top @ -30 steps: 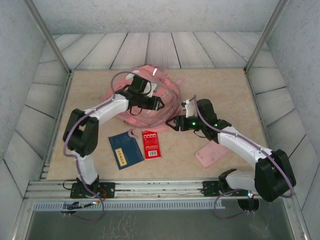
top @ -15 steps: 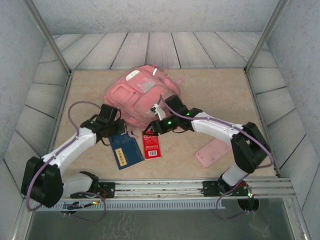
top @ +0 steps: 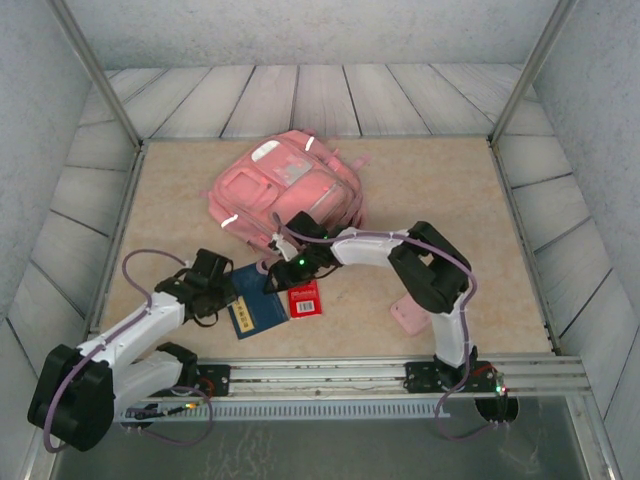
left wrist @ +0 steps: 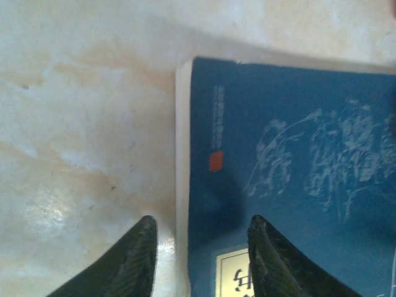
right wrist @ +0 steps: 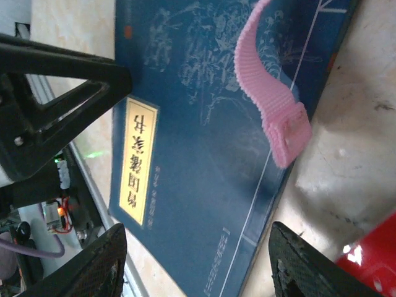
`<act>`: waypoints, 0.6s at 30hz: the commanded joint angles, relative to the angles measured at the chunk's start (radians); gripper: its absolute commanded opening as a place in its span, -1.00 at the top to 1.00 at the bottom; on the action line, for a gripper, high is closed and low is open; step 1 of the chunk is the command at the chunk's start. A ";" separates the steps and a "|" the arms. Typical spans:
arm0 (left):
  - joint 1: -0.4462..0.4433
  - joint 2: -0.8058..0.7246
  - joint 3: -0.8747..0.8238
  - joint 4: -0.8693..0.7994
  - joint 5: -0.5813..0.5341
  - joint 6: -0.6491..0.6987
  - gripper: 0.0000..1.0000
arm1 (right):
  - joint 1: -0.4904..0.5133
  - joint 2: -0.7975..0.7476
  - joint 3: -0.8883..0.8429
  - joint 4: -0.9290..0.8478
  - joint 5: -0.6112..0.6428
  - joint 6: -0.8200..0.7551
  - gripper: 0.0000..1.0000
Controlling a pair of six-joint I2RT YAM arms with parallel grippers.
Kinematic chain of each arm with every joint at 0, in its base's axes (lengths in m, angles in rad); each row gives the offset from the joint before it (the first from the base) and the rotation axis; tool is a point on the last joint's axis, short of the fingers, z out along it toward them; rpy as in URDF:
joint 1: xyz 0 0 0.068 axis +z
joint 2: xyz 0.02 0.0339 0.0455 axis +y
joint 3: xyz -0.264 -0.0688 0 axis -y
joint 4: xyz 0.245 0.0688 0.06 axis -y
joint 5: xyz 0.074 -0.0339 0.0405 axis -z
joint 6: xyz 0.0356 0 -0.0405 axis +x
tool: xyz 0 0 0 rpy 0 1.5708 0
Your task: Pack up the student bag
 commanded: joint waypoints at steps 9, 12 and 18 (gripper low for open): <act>0.000 -0.041 -0.097 0.054 0.064 -0.042 0.36 | 0.028 0.100 0.083 -0.095 0.138 0.023 -0.20; -0.001 -0.025 -0.108 0.076 0.084 -0.040 0.50 | 0.028 0.113 0.080 -0.059 0.054 0.049 -0.20; -0.001 -0.016 -0.140 0.112 0.116 -0.050 0.60 | 0.027 0.083 0.047 0.175 -0.165 0.206 -0.13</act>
